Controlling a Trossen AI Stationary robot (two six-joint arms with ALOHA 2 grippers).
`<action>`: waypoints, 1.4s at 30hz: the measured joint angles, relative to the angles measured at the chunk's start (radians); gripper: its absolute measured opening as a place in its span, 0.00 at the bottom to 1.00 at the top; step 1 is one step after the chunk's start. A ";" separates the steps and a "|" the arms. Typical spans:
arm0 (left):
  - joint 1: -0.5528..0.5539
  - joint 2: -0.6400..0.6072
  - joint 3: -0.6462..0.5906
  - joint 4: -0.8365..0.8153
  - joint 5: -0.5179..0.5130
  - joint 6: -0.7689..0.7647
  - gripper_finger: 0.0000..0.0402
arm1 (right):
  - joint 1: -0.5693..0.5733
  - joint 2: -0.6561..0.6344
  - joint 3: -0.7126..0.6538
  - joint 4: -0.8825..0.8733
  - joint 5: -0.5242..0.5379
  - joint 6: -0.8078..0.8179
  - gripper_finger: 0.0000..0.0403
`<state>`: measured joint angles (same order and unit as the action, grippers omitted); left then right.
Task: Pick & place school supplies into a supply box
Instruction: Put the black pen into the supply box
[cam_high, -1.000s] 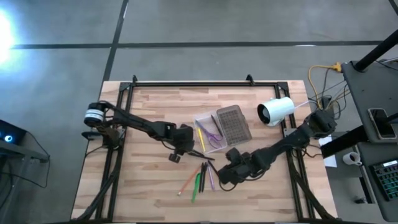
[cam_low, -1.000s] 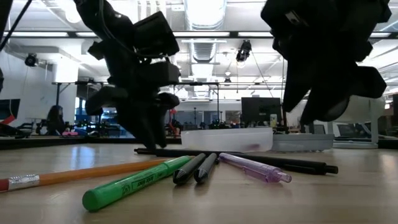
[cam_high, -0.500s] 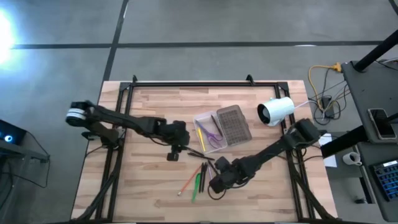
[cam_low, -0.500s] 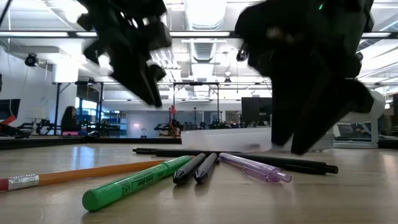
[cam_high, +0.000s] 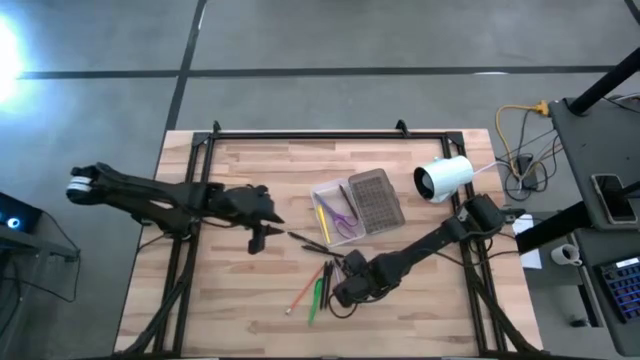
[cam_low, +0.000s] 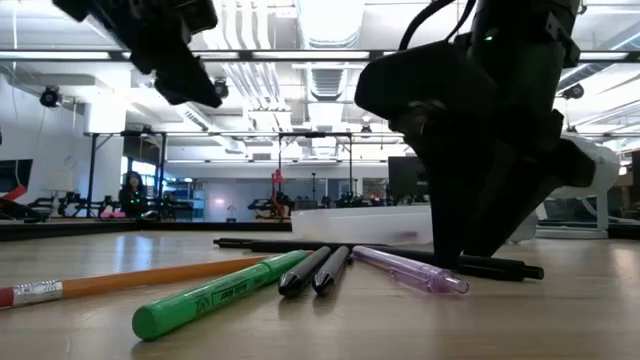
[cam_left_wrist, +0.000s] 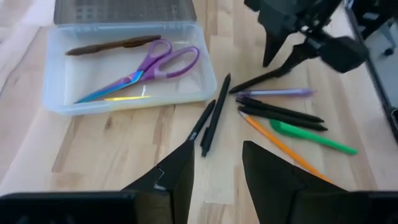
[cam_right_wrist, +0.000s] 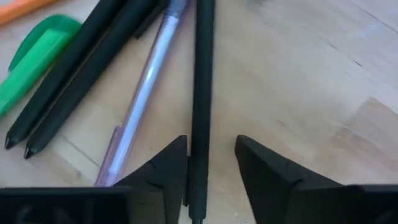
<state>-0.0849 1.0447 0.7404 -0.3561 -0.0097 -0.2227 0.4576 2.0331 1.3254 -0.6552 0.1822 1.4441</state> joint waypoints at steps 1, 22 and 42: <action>0.000 -0.022 -0.022 0.011 0.000 0.000 0.30 | -0.001 0.002 -0.001 -0.001 0.001 0.029 0.30; 0.000 -0.237 -0.166 0.067 0.002 0.003 0.30 | -0.010 -0.010 0.039 -0.011 -0.027 0.236 0.03; 0.001 -0.226 -0.168 0.068 0.002 0.004 0.30 | -0.278 -0.253 0.184 -0.483 0.211 -0.093 0.03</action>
<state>-0.0841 0.8191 0.5724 -0.2877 -0.0074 -0.2192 0.1792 1.7796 1.5091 -1.1383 0.3934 1.3506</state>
